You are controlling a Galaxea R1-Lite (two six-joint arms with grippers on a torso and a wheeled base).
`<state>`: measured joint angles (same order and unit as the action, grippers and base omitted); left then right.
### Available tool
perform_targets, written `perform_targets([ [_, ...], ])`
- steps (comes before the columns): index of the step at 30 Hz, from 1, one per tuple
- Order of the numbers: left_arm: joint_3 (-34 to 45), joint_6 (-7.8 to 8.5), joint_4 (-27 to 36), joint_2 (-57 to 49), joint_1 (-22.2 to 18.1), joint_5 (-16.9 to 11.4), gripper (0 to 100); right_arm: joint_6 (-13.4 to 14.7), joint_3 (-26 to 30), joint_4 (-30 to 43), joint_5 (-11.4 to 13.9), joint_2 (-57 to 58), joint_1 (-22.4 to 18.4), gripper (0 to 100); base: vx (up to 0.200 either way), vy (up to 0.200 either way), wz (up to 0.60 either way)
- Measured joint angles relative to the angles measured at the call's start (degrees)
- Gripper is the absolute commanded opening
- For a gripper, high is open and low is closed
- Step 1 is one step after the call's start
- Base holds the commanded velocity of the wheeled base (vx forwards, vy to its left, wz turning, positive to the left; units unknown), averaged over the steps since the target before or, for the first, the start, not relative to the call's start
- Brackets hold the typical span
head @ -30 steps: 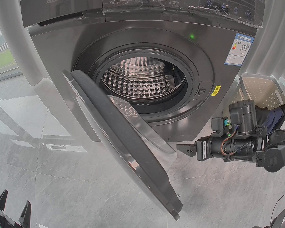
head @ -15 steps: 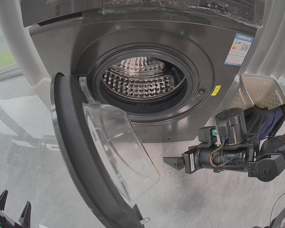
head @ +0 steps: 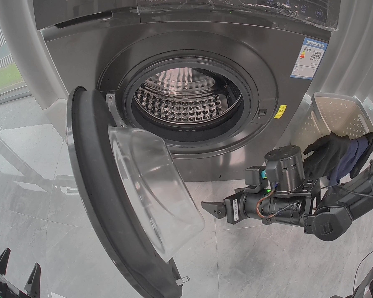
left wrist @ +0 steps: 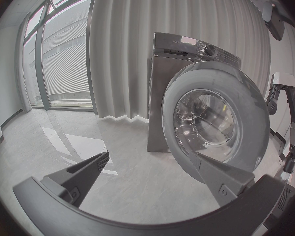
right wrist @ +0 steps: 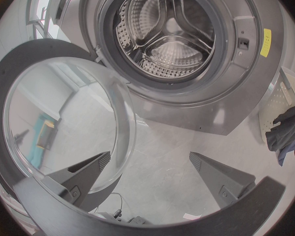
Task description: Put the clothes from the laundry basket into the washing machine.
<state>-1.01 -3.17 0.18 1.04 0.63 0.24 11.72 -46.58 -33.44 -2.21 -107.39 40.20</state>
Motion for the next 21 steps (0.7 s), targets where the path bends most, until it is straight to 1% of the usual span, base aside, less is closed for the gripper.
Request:
perform_targets([
  [4,0.0,0.02,0.0,0.0,0.0,0.0,100,0.0,-0.8,-0.1,-0.3,-1.4,1.6,100,0.0,0.0,0.0],
  [7,0.0,0.05,0.0,0.0,-0.1,0.0,100,0.1,-1.2,-0.2,0.0,-2.0,3.4,100,0.0,0.0,0.0],
  [11,0.0,0.02,0.0,0.0,0.0,0.0,100,0.9,-1.7,-0.3,0.0,-2.3,5.4,100,0.0,0.0,0.0],
  [14,0.0,0.05,0.0,0.0,0.0,-0.1,100,1.7,-2.7,-0.4,-0.1,-2.5,5.1,100,-0.2,0.0,0.0],
  [20,0.0,0.13,0.0,0.0,0.0,0.0,100,1.8,-5.2,-0.4,-0.1,-3.4,4.2,100,-0.2,0.0,0.0],
  [21,0.0,0.13,0.0,0.0,0.0,0.0,100,1.8,-5.7,-0.4,-0.1,-3.8,4.2,100,0.0,0.0,0.0],
])
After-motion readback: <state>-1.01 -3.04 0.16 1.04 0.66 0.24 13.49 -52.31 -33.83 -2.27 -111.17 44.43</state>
